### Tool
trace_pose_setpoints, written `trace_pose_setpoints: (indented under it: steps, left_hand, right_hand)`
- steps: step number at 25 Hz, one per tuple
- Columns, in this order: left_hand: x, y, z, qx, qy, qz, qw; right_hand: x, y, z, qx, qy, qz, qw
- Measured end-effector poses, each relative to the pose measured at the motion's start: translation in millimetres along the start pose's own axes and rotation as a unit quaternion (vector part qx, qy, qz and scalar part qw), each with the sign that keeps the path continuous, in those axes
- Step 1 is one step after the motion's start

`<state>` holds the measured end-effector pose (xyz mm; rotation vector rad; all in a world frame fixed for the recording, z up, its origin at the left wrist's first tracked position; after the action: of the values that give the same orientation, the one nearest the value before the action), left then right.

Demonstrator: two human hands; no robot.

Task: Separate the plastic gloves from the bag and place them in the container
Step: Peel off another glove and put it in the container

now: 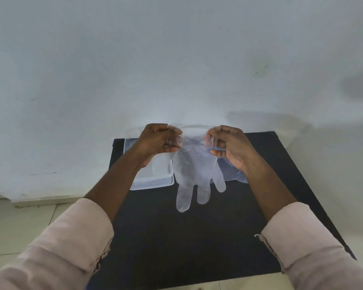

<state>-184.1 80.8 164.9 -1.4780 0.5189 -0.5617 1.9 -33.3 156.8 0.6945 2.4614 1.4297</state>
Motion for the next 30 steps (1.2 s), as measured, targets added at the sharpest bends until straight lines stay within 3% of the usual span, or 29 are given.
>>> trace_pose_setpoints:
  steps: [7, 14, 19, 26, 30]
  left_hand:
    - [-77, 18, 32, -0.028, -0.019, -0.068, 0.997]
    - [-139, 35, 88, -0.025, -0.114, -0.04, 0.992]
    - [-167, 41, 132, -0.014, -0.167, -0.008, 0.986]
    - [-173, 19, 144, 0.181, -0.205, 0.041, 0.961]
    - [-172, 61, 106, 0.178, -0.145, 0.135, 0.964]
  right_hand:
    - [75, 18, 33, -0.003, -0.017, -0.033, 0.999]
    - [136, 47, 114, 0.0, -0.046, -0.068, 0.997]
    - [158, 72, 172, -0.091, -0.076, -0.157, 0.98]
    - [163, 88, 161, -0.353, -0.099, -0.135, 0.92]
    - [152, 23, 150, -0.348, -0.078, -0.206, 0.911]
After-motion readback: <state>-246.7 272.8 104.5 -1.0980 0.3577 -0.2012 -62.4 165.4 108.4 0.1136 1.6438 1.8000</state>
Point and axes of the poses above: each hand's wrist, its own z-axis towards the middle knuckle, its own x-axis out of the palm, y = z × x, the point moved 4 cm from there along z, towards the middle knuckle, and after that the axes turned 15 degrees about x, right-handed, at the moved point
